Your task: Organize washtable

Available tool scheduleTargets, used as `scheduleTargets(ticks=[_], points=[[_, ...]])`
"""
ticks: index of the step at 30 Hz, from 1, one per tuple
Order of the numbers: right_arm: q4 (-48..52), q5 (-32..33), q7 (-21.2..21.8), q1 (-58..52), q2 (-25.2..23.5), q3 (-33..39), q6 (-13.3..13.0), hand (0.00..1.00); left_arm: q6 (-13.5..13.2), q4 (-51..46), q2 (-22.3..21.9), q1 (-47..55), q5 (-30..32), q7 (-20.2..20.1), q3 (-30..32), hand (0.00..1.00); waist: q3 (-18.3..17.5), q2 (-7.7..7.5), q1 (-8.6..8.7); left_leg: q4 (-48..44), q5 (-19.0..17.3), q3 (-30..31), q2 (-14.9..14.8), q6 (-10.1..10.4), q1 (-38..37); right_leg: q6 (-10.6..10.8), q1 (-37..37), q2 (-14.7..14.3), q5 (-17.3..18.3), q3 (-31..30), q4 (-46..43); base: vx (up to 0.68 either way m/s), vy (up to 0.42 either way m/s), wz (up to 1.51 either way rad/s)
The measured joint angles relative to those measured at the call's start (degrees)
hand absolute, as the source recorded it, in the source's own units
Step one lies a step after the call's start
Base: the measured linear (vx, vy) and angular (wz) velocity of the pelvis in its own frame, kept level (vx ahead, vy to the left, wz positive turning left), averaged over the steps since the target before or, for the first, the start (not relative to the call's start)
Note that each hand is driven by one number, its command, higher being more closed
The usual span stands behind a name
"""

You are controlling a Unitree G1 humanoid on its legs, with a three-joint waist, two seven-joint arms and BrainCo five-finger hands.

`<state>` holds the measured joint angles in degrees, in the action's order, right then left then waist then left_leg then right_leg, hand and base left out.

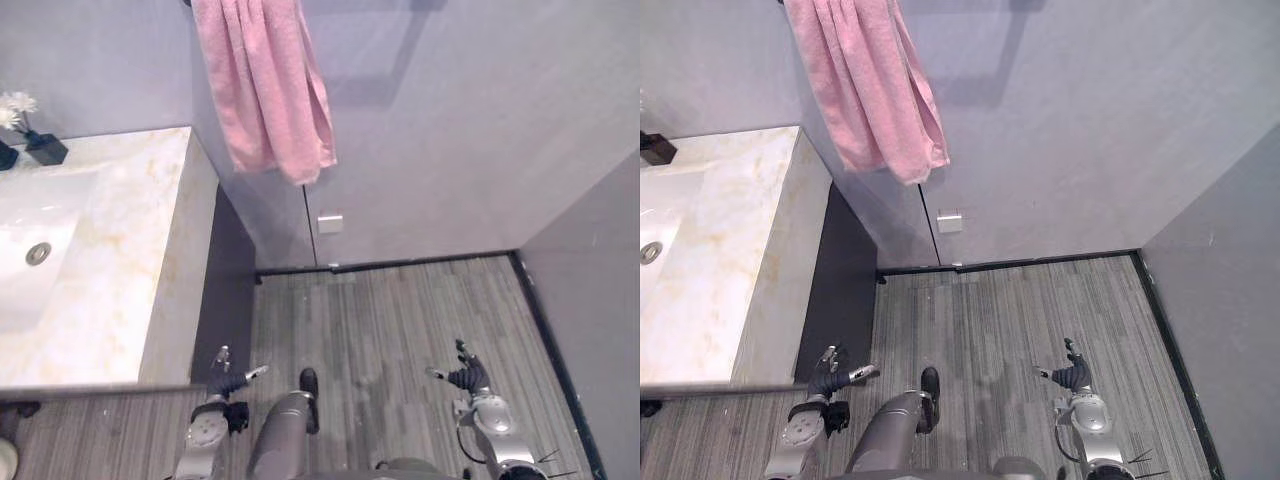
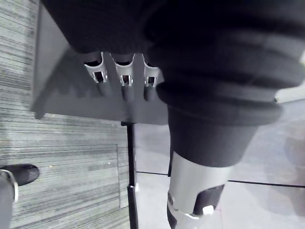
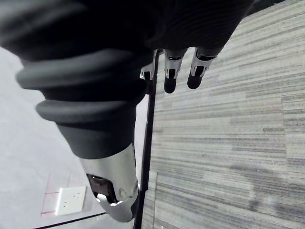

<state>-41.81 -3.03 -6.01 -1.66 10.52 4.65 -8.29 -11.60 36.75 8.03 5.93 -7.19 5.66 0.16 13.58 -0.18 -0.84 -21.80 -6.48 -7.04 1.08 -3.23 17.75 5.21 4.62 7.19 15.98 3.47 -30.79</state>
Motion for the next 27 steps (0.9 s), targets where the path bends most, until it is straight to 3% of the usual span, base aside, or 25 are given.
scheduleTargets(ticks=[1, 3, 4, 7, 9, 10, 11, 12, 14, 16, 17, 19, 21, 22, 23, 27], points=[[-0.04, -0.67, 0.04, -0.39, -0.69, -0.04, 0.02, 0.00, 0.13, 0.18, 0.46, 0.44, 0.13, -0.15, -0.11, 0.00, -0.07, -0.71, 0.38, -0.11, -1.95, -0.04, 1.27, -1.04, -3.16, 3.94, -3.62, 1.69, -2.16, -1.40, -11.16, 0.49, 0.198, 0.11], [-0.18, -2.01, 0.09, -1.03, -1.16, -0.58, 0.03, 0.00, 0.17, 1.48, 1.20, 0.41, 0.32, -0.48, -1.09, 0.00, -0.10, -0.70, 0.71, 0.64, -4.31, 0.30, 1.96, -2.18, -9.34, 1.98, -8.44, 2.75, -0.74, -1.73, -23.98, 0.50, 0.153, 0.19], [-0.19, -2.06, 0.09, -0.98, -1.16, -1.03, 0.02, 0.00, 0.13, 1.92, 1.19, 0.34, 0.54, -0.40, -1.24, 0.00, -0.12, -0.75, 0.86, 1.53, -4.52, 0.53, 2.06, -2.23, -11.08, 1.20, -9.72, 2.80, -0.22, -1.09, -25.05, 0.46, 0.098, 0.30], [-0.30, -2.04, 0.09, -0.39, -1.12, -2.26, -0.09, 0.00, 0.17, 2.74, 1.34, -0.29, 0.63, -0.19, -1.18, 0.00, -0.10, -0.68, 1.85, 5.73, -4.50, 2.50, 1.24, -2.22, -16.95, -0.63, -15.45, 1.49, 2.02, 2.48, -15.78, 0.40, 0.008, 0.35], [-1.30, -2.01, 0.07, 0.23, -1.12, -2.29, -0.10, 0.00, 0.13, 3.18, 1.36, -1.01, 0.62, 0.26, -1.16, 0.00, -0.11, -0.52, 1.87, 7.38, -4.96, 3.22, -0.39, -1.01, -19.71, -0.42, -17.05, -0.76, 0.69, 3.82, 0.52, 0.39, -0.102, 0.35], [-1.33, -2.02, 0.06, 0.16, -1.17, -2.29, -0.10, 0.00, 0.10, 3.22, 1.46, -0.92, 0.67, 0.60, -1.28, 0.00, -0.19, -0.61, 1.91, 7.60, -5.49, 3.46, -0.62, -0.01, -20.36, -1.06, -16.77, -1.52, -1.81, 3.96, 5.77, 0.38, -0.133, 0.48], [-1.43, -2.02, 0.04, -0.50, -1.53, -2.29, -0.11, 0.00, 0.09, 3.26, 2.08, -0.94, 0.69, 0.77, -1.47, 0.00, -0.88, -2.09, 1.88, 7.60, -6.75, 4.11, 0.09, 1.97, -21.25, -3.52, -16.76, -1.48, -11.21, 3.36, 12.41, 0.33, -0.164, 0.63], [-2.85, -2.01, 0.03, -1.17, -1.01, -2.12, 0.11, 0.00, 0.22, 4.43, 1.50, -1.30, 0.72, 0.82, -1.86, 0.00, -1.42, -1.34, 2.10, 7.56, -7.52, 5.79, -0.74, 3.21, -22.21, -4.13, -16.20, -1.64, -13.38, 4.43, 11.54, 0.33, -0.166, 0.55], [-2.64, -1.98, 0.02, -1.78, -0.91, -2.17, 0.10, 0.00, 0.03, 4.30, 0.96, -0.75, 0.90, 0.76, -1.85, 0.00, -2.53, 0.04, 2.13, 5.95, -7.63, 6.09, -2.67, 4.23, -21.35, -4.59, -14.13, -3.11, -12.56, 5.47, 14.76, 0.31, -0.187, 0.33], [-2.27, -1.80, 0.00, -1.81, -1.14, -2.19, 0.08, 0.00, 0.05, 4.24, 0.33, -1.08, 0.99, 0.72, -1.77, 0.00, -2.26, 0.89, 2.38, -3.73, -8.09, 5.99, -4.41, 6.30, -17.12, -5.47, -11.83, -4.23, -11.85, 6.94, 17.07, 0.25, -0.188, 0.34], [-2.22, -1.51, -0.02, -2.04, -1.32, -2.24, 0.04, 0.00, 0.06, 4.09, -0.29, -1.12, 0.98, 0.70, -1.77, 0.00, -1.97, 0.86, 2.07, -13.26, -7.91, 4.92, -5.87, 8.25, -12.98, -6.20, -9.05, -4.73, -11.33, 7.43, 18.57, 0.22, -0.134, 0.10], [-2.20, -1.34, -0.13, -2.72, -1.24, -2.15, 0.01, 0.00, 0.06, 3.86, -1.18, -0.62, 0.97, 0.69, -1.80, 0.00, -1.65, 0.67, 1.21, -16.18, -8.81, 3.15, -7.77, 7.34, -11.93, -6.84, -5.17, -5.25, -10.85, 7.55, 20.00, 0.24, -0.105, -0.09], [-2.00, -0.94, -0.33, -2.07, -1.06, -1.44, -0.08, 0.00, 0.06, 3.61, -1.26, -0.91, 0.95, 0.68, -1.87, 0.00, -1.58, 0.75, 1.06, -8.79, -8.65, 2.73, -8.27, 7.47, -11.25, -6.79, -3.75, -5.26, -10.86, 7.02, 21.16, 0.17, -0.006, -0.19], [-1.93, -0.89, -0.43, -1.49, -0.98, -0.55, -0.13, 0.00, 0.05, 3.45, -1.22, -1.13, 0.95, 0.72, -1.83, 0.00, -1.81, 1.68, 1.15, -2.33, -7.22, 3.30, -8.23, 8.08, -11.09, -6.55, -3.95, -5.40, -10.84, 6.51, 21.16, 0.17, 0.101, -0.27], [-2.09, -0.90, -0.50, -1.38, -0.61, 0.23, -0.18, 0.00, 0.03, 3.46, -1.25, -1.23, 0.96, 0.72, -1.86, 0.00, -1.81, 3.09, 1.57, 3.89, -1.65, 4.03, -8.45, 7.64, -11.43, -5.79, -3.73, -6.42, -10.72, 5.81, 21.46, 0.18, 0.136, -0.35], [-2.32, -0.91, -0.46, -3.37, -1.18, 0.07, -0.09, 0.00, 0.07, 3.48, -0.39, -1.60, 0.96, 0.79, -1.78, 0.00, -2.42, 1.35, 1.61, 11.25, 0.96, 2.37, -5.80, 6.58, -15.81, -3.75, -2.37, -4.00, -11.12, 4.30, 24.14, 0.11, 0.092, -0.10]])
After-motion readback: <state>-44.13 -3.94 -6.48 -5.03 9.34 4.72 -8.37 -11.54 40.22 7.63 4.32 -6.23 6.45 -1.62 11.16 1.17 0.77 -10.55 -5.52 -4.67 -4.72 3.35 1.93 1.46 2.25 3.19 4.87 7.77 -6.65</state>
